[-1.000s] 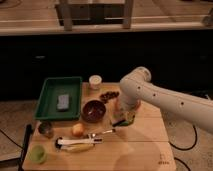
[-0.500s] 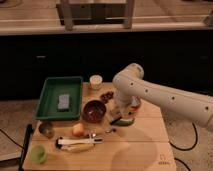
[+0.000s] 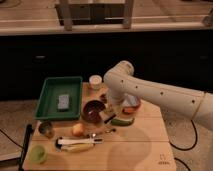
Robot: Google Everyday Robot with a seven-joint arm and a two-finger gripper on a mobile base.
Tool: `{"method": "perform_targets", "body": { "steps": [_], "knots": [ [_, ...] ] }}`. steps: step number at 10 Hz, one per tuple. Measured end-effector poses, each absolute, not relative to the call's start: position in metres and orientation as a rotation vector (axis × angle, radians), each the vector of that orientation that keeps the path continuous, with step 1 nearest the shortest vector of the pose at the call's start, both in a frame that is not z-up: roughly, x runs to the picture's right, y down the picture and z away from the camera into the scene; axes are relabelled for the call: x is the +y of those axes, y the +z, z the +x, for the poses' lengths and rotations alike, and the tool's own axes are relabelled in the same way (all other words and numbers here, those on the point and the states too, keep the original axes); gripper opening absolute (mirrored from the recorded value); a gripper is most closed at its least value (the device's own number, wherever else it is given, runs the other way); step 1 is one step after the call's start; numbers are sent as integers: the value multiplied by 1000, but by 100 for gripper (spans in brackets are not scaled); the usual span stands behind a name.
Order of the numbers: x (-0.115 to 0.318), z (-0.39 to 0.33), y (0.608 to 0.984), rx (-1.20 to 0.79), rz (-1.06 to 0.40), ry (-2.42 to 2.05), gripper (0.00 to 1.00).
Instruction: Place eraser in purple bowl
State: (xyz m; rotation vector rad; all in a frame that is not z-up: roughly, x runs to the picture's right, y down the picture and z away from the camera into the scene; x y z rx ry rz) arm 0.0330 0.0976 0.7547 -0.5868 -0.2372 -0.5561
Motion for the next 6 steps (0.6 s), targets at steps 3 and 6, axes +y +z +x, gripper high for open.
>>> {"method": "perform_targets", "body": {
  "steps": [3,6],
  "knots": [
    [94,30,758,-241,-592,-590,2],
    [86,-5,765,-262,-594,-625,2]
  ]
}}
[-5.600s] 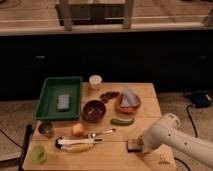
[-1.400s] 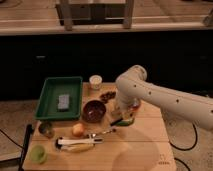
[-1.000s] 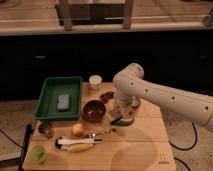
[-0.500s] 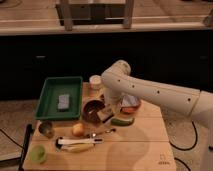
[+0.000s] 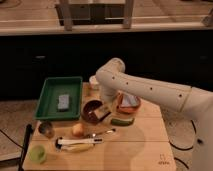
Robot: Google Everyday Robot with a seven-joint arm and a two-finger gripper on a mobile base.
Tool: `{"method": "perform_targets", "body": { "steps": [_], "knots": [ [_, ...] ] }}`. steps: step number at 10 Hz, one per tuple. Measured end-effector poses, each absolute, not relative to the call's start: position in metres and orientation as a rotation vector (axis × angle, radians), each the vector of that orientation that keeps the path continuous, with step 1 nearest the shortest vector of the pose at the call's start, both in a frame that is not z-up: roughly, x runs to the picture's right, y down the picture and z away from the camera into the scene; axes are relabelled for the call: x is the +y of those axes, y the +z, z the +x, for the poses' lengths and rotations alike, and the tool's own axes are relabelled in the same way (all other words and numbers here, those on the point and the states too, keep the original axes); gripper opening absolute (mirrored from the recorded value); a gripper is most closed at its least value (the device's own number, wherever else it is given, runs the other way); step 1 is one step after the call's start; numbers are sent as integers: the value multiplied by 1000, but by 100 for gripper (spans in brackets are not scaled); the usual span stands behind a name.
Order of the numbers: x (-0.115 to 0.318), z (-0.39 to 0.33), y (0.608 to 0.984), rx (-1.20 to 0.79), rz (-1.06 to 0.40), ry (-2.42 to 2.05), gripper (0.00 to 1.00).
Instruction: Place eraser in purple bowl
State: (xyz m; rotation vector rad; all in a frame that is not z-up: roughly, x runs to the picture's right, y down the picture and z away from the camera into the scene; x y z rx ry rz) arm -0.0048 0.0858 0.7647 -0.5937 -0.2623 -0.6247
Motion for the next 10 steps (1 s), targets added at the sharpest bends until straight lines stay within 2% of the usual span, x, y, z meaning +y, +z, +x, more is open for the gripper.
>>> {"method": "perform_targets", "body": {
  "steps": [10],
  "knots": [
    [66,-3,780,-290,-602,-654,2]
  ]
}}
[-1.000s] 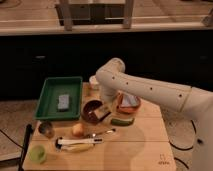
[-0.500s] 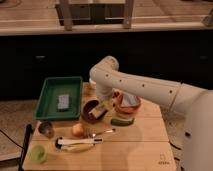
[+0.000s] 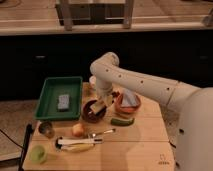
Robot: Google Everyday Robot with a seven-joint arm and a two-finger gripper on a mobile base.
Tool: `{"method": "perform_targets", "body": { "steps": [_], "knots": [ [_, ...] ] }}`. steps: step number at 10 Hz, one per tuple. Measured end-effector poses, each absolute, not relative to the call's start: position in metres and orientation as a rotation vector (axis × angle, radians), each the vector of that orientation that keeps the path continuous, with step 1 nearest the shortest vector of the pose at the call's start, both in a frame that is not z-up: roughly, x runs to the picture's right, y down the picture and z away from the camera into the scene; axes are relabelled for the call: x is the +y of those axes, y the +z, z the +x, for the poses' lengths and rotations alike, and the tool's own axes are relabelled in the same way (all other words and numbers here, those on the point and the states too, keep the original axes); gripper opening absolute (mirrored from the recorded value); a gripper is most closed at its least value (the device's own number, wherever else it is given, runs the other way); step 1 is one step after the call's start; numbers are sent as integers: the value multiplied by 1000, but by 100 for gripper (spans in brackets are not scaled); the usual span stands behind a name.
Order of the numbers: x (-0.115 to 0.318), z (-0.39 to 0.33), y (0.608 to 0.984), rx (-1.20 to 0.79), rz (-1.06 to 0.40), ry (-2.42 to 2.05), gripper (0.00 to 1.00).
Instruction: Place eraser in purple bowl
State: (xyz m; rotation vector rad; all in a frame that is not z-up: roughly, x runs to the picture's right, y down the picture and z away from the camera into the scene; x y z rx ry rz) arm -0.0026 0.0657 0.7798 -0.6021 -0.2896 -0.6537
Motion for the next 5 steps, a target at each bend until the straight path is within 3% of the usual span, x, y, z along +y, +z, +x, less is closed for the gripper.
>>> {"method": "perform_targets", "body": {
  "steps": [5],
  "knots": [
    [69,-13,792,-324,-602,-674,2]
  ]
}}
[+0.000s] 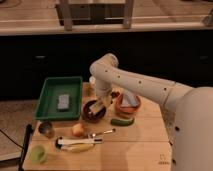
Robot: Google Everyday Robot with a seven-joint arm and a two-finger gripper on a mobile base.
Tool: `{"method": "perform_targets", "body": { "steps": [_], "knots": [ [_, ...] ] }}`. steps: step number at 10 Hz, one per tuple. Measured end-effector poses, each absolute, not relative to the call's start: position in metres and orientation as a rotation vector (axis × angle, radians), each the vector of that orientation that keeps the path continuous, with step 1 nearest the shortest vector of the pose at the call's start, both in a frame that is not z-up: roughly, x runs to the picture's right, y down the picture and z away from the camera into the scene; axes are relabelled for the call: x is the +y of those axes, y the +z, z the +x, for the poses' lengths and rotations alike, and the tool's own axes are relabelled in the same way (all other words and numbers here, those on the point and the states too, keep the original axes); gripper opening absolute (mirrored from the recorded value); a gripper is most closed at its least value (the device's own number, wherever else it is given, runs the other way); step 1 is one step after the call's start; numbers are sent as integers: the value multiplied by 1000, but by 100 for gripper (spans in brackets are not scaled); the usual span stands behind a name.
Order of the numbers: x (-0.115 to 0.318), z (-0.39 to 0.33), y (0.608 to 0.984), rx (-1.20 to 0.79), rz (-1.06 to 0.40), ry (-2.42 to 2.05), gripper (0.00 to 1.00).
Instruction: Place eraser in purple bowl
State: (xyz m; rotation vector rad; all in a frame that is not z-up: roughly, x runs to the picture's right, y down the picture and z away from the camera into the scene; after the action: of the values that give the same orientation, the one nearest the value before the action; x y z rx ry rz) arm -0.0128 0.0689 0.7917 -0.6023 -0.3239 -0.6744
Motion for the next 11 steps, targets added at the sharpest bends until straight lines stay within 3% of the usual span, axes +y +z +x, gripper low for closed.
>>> {"method": "perform_targets", "body": {
  "steps": [11],
  "knots": [
    [69,-20,809,-363,-612,-712,2]
  ]
}}
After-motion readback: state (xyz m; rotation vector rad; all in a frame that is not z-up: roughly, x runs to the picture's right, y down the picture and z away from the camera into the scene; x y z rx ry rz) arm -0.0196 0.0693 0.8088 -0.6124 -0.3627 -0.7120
